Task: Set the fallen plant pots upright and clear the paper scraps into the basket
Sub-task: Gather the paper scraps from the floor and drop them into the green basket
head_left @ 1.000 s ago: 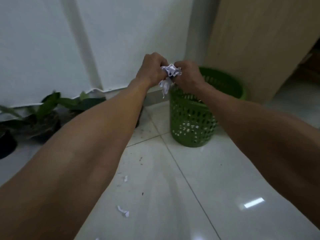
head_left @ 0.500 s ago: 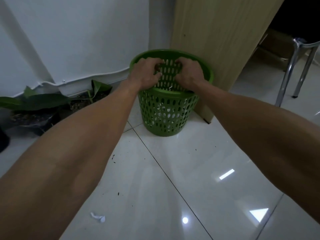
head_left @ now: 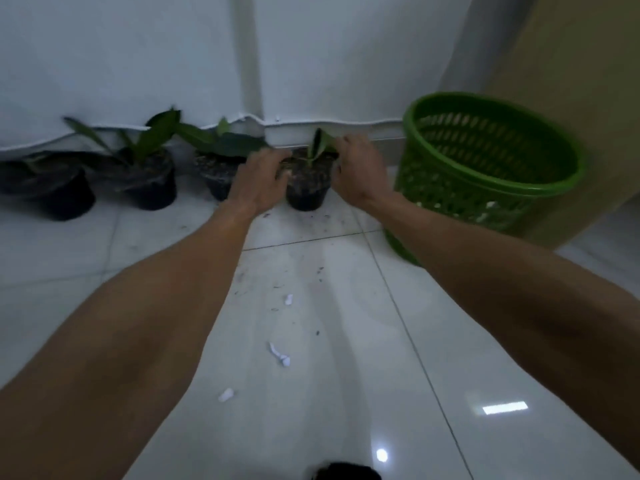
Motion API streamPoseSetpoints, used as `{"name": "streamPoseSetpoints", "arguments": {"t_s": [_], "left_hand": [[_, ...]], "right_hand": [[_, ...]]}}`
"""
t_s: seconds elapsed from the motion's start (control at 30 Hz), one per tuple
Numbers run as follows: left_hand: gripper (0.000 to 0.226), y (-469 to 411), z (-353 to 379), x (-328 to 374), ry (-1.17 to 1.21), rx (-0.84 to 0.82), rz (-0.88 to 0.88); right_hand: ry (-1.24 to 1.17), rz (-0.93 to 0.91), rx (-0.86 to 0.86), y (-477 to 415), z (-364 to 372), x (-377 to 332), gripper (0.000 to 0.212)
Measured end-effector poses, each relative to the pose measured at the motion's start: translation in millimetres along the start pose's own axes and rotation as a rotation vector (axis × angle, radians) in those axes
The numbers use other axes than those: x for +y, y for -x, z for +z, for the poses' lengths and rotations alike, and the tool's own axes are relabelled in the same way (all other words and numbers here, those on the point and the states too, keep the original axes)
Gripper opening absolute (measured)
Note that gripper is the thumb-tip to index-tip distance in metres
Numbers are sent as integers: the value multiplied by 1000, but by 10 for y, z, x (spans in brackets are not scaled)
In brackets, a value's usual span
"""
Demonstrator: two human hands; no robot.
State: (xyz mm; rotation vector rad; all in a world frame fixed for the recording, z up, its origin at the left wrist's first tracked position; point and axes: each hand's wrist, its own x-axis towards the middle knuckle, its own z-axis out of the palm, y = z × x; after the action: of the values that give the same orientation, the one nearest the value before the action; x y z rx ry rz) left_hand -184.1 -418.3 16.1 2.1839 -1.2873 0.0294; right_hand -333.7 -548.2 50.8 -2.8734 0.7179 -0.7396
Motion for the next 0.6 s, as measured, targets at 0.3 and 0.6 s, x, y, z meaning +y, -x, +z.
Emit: {"name": "streamPoseSetpoints", "arguments": {"t_s": [0.3, 0.6], "left_hand": [[53, 2166, -240, -1393, -279, -130, -494], [65, 3167, -5, -1552, -188, -37, -950]], "right_hand": [[-189, -144, -531, 1246, 1330, -863, 60], [-336, -191, -506, 2354, 1616, -1167, 92]]}}
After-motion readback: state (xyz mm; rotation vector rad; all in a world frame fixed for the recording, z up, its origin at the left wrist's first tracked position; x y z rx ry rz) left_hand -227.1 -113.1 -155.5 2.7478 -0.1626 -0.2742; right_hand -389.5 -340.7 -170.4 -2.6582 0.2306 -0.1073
